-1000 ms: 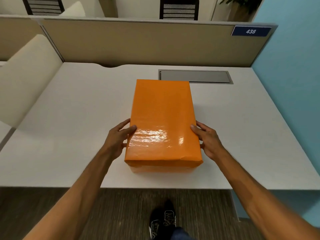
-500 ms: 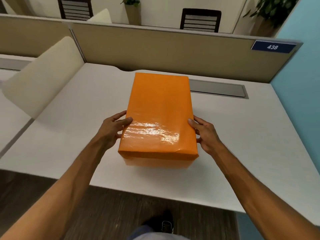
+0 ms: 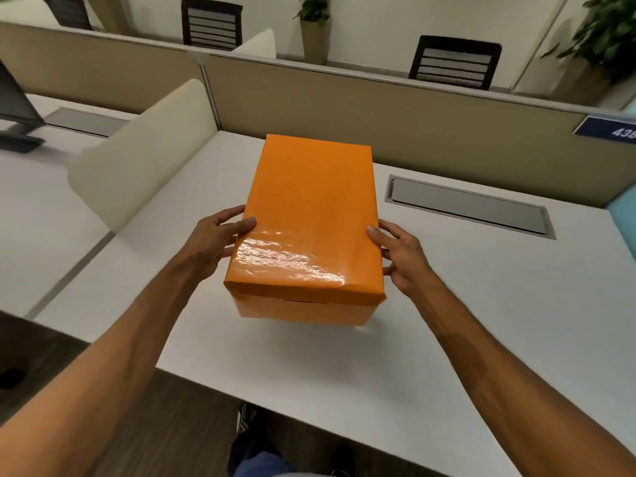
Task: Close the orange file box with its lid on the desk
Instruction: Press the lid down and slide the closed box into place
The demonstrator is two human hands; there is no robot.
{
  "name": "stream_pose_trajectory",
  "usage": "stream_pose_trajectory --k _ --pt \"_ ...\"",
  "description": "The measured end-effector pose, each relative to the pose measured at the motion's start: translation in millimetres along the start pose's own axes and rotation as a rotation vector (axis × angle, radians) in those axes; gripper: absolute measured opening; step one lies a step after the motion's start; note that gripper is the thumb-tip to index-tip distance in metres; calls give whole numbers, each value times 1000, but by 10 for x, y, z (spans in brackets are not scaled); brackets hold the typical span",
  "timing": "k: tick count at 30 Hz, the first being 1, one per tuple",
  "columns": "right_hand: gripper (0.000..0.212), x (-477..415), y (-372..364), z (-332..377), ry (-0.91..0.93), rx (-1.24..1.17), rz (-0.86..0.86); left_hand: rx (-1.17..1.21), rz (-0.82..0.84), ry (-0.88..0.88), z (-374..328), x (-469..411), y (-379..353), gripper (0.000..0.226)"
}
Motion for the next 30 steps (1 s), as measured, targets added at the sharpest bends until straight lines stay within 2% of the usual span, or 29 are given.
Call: stream_pose_trajectory --k 15,26,30 --pt "57 -1384 -1702 -82 -13 -84 -116 -114 102 14 -831 -1737 1475 60" --pt "68 -2431 -2701 -111 -24 -98 -169 -207 4 58 -1238 -3019 2197 52" --pt "67 -2692 -2909 -148 -28 -73 -191 -214 -4 63 -1320 -3309 2315 49"
Point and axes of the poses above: each hand's wrist, its own x-axis away from the middle knuckle, its own y-axis out of the back of the hand, z = x × y, the point moved 3 cm from there along -x, towards the middle knuckle, and after that the axes turned 9 degrees about y, right-handed, at the moved point
